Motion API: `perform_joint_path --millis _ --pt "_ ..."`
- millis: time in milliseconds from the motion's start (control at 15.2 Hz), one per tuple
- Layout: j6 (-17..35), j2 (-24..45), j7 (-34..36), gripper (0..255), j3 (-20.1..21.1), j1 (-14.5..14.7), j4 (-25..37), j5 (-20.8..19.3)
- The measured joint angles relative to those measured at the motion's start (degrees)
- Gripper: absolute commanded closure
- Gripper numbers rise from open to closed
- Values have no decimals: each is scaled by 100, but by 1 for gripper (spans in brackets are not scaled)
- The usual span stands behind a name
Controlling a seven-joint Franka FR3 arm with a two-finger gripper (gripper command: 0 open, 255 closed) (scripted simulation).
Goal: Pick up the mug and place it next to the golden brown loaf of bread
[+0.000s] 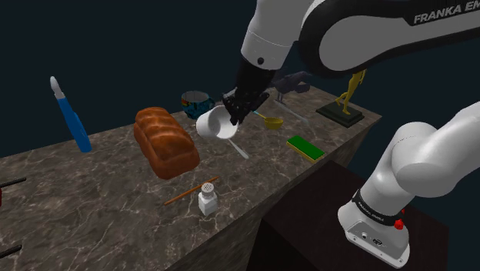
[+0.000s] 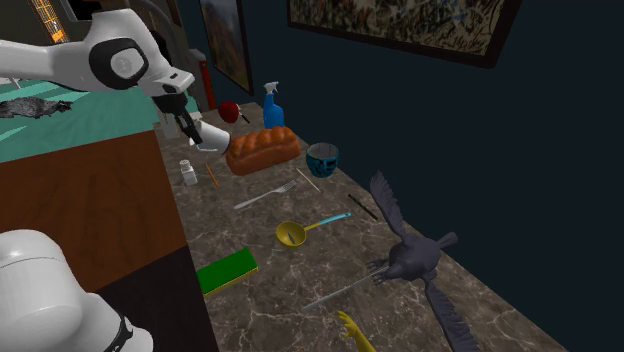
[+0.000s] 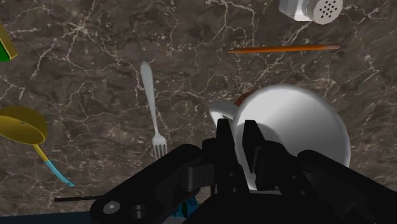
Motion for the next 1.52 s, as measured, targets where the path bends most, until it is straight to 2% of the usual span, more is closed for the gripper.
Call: perform_joint_path --millis 1518 --pt "1886 808 452 255 517 -157 -1115 -229"
